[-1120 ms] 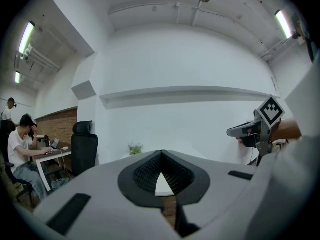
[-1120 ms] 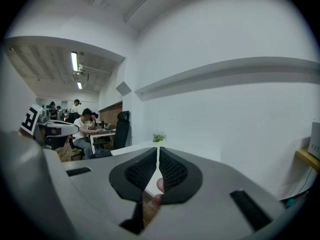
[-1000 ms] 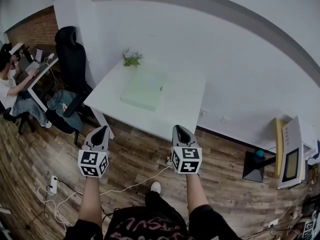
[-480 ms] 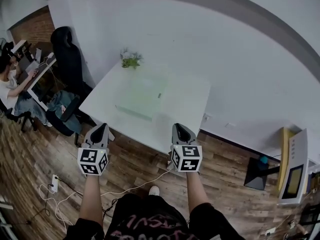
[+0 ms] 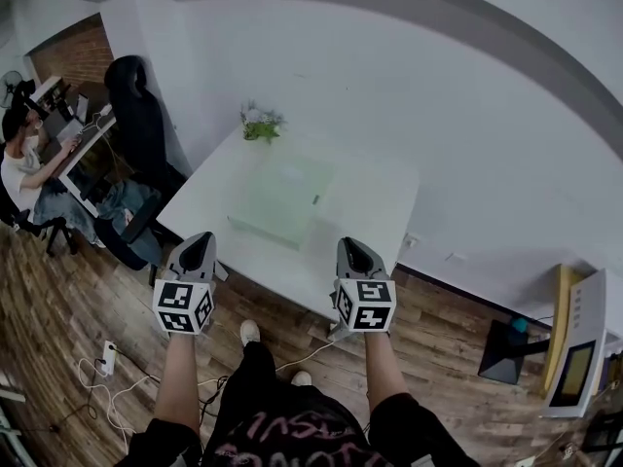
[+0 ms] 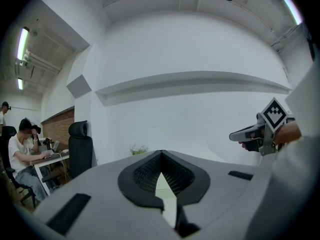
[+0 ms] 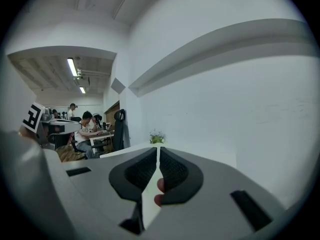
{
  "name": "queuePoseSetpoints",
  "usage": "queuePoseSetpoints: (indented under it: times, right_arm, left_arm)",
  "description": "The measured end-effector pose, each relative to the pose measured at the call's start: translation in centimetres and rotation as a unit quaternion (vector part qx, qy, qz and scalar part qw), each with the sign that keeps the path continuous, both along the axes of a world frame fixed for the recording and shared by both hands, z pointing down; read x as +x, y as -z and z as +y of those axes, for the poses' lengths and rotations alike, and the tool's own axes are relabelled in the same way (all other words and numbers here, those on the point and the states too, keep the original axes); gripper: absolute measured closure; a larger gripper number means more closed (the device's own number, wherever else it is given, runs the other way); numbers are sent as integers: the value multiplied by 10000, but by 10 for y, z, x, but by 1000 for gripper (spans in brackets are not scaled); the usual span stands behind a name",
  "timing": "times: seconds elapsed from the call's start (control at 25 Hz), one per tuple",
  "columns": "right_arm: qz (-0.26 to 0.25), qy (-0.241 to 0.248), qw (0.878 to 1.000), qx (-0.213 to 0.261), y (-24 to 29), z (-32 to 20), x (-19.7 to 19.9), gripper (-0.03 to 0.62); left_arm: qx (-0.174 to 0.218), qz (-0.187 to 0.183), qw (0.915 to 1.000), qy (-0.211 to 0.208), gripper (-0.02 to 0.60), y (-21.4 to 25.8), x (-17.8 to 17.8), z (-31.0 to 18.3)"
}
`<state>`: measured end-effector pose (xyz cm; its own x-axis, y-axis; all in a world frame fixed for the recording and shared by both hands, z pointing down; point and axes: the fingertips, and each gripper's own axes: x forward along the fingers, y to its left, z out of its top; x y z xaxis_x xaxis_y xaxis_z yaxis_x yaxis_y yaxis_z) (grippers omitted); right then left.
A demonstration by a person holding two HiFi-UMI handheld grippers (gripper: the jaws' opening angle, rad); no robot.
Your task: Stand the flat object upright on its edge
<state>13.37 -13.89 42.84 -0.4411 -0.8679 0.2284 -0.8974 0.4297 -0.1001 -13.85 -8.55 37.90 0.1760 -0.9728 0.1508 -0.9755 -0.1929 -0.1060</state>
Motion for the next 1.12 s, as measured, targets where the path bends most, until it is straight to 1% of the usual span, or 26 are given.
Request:
queuePoseSetpoints:
  times: [0.24,0.4,0.8,0.96,1.12]
  right_arm:
    - [50,-25,9999,-84,-9,-25,-6,563]
    - [92,-44,9998,-196,-19,-45,-17,563]
    - [200,-320,9972,-653,-55,-117,-45,563]
    - [206,-478,9947,-883,-73,-143,-56,563]
    - [197,-594,9921,-1091,-88,-165,-64,563]
  left_arm:
    - [-18,5,9999,-108,568,-6,-3,-31]
    - [-115,49,9997,-199,568,-16,-10,-59]
    - [-510,146,9970,-562,568,-52,-35,-160]
    - [-730,162,9945,-740,568,-71,-42,-200]
    - [-954,167,9908,-947,568,-88,-41,-236]
